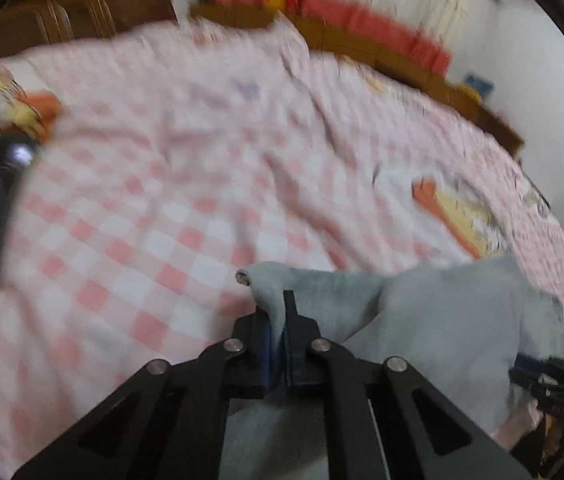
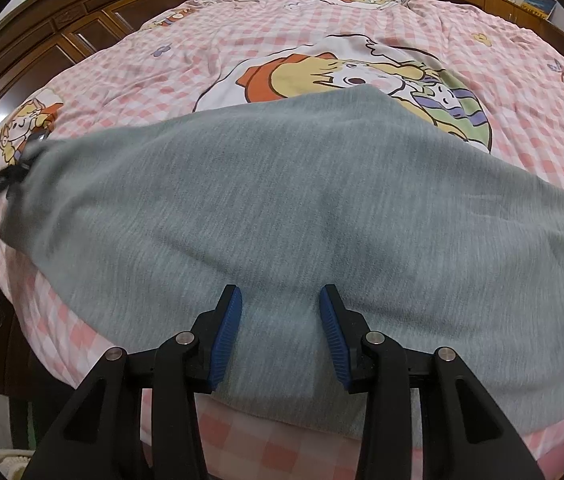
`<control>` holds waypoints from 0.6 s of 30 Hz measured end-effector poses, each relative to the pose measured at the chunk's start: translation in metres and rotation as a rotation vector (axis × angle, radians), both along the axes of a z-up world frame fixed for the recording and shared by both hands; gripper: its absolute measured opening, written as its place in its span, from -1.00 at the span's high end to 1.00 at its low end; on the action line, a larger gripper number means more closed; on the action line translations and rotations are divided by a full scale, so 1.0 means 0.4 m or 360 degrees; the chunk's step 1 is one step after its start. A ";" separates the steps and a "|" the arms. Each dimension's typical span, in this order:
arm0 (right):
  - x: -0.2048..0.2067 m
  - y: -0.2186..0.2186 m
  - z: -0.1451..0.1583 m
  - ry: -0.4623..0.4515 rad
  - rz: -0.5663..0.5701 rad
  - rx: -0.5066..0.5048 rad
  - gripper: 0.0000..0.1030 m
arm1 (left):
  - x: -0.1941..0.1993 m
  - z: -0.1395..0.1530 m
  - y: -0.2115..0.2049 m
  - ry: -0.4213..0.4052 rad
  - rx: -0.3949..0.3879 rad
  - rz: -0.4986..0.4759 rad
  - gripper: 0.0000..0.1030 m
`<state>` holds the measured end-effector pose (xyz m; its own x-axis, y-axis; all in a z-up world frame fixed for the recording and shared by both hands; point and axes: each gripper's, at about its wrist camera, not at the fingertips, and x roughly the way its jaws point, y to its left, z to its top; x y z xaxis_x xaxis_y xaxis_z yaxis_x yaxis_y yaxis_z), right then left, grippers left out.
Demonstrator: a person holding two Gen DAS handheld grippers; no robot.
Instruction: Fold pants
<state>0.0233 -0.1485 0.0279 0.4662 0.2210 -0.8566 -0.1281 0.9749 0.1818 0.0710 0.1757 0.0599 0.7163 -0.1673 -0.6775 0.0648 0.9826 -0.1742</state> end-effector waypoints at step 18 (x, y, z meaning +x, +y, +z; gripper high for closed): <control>-0.015 0.006 -0.005 -0.0038 -0.0011 -0.0006 0.18 | 0.000 -0.013 0.084 0.0088 0.0187 0.0235 0.54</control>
<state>0.0173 -0.1461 0.0257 0.4878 0.2148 -0.8461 -0.1259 0.9764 0.1753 0.0711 0.2091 0.0546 0.6884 0.0197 -0.7251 -0.0882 0.9945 -0.0567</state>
